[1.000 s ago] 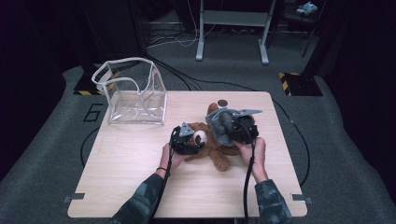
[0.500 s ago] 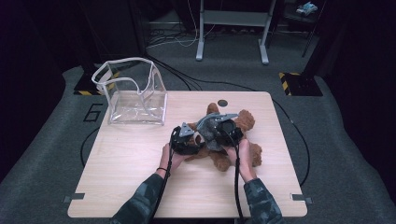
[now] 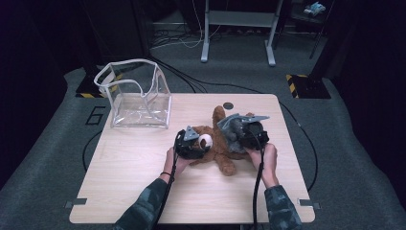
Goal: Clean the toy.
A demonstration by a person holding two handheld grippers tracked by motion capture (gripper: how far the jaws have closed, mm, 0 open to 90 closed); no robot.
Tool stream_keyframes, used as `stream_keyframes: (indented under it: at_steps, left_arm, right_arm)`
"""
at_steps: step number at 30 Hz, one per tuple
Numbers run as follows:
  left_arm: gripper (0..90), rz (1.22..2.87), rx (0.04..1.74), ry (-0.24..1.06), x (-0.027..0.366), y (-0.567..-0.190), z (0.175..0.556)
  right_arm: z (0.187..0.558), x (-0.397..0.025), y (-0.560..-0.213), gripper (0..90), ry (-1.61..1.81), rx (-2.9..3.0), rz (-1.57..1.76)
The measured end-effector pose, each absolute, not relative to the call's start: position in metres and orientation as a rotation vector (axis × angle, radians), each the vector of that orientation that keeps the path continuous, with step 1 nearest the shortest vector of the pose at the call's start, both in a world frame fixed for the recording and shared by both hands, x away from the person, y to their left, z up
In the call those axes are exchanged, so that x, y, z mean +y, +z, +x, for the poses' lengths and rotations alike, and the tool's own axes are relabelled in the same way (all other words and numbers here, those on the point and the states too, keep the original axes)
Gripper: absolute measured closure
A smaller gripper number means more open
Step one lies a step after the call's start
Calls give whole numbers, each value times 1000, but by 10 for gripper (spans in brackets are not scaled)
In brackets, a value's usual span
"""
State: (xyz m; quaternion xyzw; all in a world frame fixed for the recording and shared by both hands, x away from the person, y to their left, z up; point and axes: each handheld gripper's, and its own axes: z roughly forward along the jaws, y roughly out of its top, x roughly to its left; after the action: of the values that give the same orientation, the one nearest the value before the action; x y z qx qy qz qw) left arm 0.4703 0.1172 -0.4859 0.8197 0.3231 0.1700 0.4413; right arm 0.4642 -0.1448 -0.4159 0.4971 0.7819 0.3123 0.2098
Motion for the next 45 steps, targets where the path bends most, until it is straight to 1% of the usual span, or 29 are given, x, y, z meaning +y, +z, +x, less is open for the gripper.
stream_keyframes:
  at_steps: [7,9,11,13,14,15,16,17,20,21,22,27,28,31,34,37,41,45]
  left_arm:
    - [373,2037,799,423,116,-486,470]
    - [373,2036,800,423,116,-486,470]
    - [373,2040,800,418,117,-486,470]
    - [373,2037,800,422,116,-486,470]
    - [373,2038,801,423,116,-486,470]
    - [373,2037,801,423,116,-486,470]
    - [373,2036,803,422,116,-486,470]
    - [373,2036,803,422,116,-486,470]
    - [373,2037,805,423,116,-486,471]
    - [373,2036,804,422,116,-486,471]
    - [373,2036,804,421,117,-486,471]
    - [373,2034,809,407,118,-485,472]
    - [373,2040,813,403,118,-485,473]
    - [373,2037,818,392,118,-484,474]
    - [373,2042,832,369,118,-483,476]
    - [374,2045,836,357,119,-482,479]
    - [374,2050,845,323,120,-481,484]
    - [374,2052,857,293,120,-479,487]
  right_arm:
    - [470,-178,-434,673,856,2124,1518]
    - [472,-184,-439,643,891,2131,1543]
    - [473,-188,-442,534,914,2129,1559]
    - [475,-190,-442,445,916,2134,1595]
    - [476,-191,-443,405,909,2127,1617]
    - [477,-193,-443,400,915,2130,1627]
    - [478,-194,-444,409,930,2134,1649]
    - [479,-194,-445,441,948,2139,1646]
    - [478,-196,-444,658,1025,2174,1612]
    - [476,-194,-443,700,1024,2171,1587]
    - [473,-189,-439,722,999,2153,1570]
    - [461,-178,-423,735,1012,2125,1464]
    - [453,-163,-414,733,1051,2159,1387]
    - [445,-141,-410,732,1066,2197,1318]
    - [442,-113,-412,730,1032,2251,1250]
    - [445,-91,-423,727,947,2288,1213]
    - [451,-84,-431,733,872,2295,1206]
    - [451,-95,-429,738,848,2300,1230]
